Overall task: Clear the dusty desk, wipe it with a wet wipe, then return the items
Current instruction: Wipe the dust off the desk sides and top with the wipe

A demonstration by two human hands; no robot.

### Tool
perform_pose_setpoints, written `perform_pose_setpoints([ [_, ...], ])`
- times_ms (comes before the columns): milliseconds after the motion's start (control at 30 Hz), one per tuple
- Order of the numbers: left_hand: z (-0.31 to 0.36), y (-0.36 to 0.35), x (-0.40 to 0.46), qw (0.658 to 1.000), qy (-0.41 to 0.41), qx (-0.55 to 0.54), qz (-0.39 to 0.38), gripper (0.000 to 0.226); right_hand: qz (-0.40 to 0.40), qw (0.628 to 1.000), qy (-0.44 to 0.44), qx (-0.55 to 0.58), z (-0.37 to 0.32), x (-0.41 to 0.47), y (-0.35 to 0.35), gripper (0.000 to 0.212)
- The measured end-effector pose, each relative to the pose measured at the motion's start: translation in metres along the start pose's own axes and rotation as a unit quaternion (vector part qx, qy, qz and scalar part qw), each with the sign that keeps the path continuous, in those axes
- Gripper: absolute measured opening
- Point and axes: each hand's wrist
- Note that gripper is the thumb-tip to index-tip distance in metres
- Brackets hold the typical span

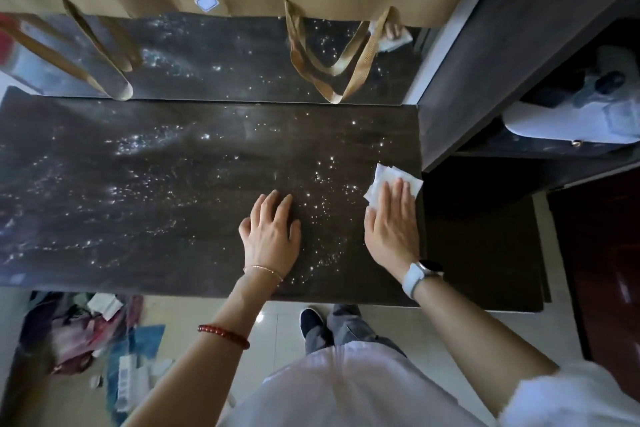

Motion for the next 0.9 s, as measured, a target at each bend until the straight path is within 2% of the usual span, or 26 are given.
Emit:
perform_pose_setpoints([
  [133, 0.013, 0.010, 0.042, 0.999, -0.029, 0.040, 0.016, 0.049, 0.045, 0.998, -0.027, 0.039, 0.003, 0.071, 0.010, 0.041],
  [200, 0.021, 0.014, 0.064, 0.997, -0.048, 0.066, 0.008, 0.050, 0.066, 0.995, -0.059, 0.054, 0.005, 0.098, 0.012, 0.040],
  [267, 0.027, 0.018, 0.084, 0.994, -0.070, 0.087, -0.005, 0.051, 0.079, 0.994, -0.052, 0.052, 0.004, 0.113, 0.010, 0.043],
  [300, 0.028, 0.020, 0.093, 0.992, -0.078, 0.095, -0.011, 0.051, 0.074, 0.996, -0.018, 0.046, -0.002, 0.115, 0.008, 0.046],
  [400, 0.019, 0.023, 0.109, 0.991, -0.078, 0.101, -0.027, 0.050, 0.015, 0.984, 0.175, 0.029, -0.026, 0.098, -0.002, 0.054],
  [467, 0.011, 0.023, 0.111, 0.990, -0.090, 0.105, -0.028, 0.050, -0.029, 0.974, 0.225, -0.001, -0.026, 0.078, -0.005, 0.054],
  [533, 0.008, 0.023, 0.111, 0.989, -0.106, 0.105, -0.024, 0.050, -0.019, 0.986, 0.165, -0.018, -0.008, 0.070, -0.001, 0.055],
  [633, 0.005, 0.023, 0.113, 0.989, -0.120, 0.087, -0.017, 0.049, 0.050, 0.998, 0.016, -0.031, 0.021, 0.088, 0.009, 0.056],
  [700, 0.001, 0.024, 0.116, 0.988, -0.131, 0.080, -0.020, 0.052, 0.066, 0.995, -0.072, -0.004, 0.018, 0.116, 0.017, 0.060],
  [733, -0.002, 0.024, 0.118, 0.987, -0.136, 0.079, -0.022, 0.055, 0.061, 0.994, -0.087, 0.005, 0.009, 0.130, 0.017, 0.062],
  [800, -0.008, 0.027, 0.123, 0.985, -0.155, 0.075, -0.022, 0.062, 0.047, 0.999, -0.020, -0.001, -0.020, 0.148, 0.008, 0.061],
  [900, -0.016, 0.033, 0.130, 0.981, -0.183, 0.055, -0.028, 0.066, 0.008, 0.987, 0.158, -0.021, -0.063, 0.140, -0.010, 0.055],
])
Point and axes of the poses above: each hand's wrist, its own x-axis towards the middle knuckle, its own y-axis out of the back of the hand, z = x × y, and after that the axes turned 11 degrees about y, right-handed
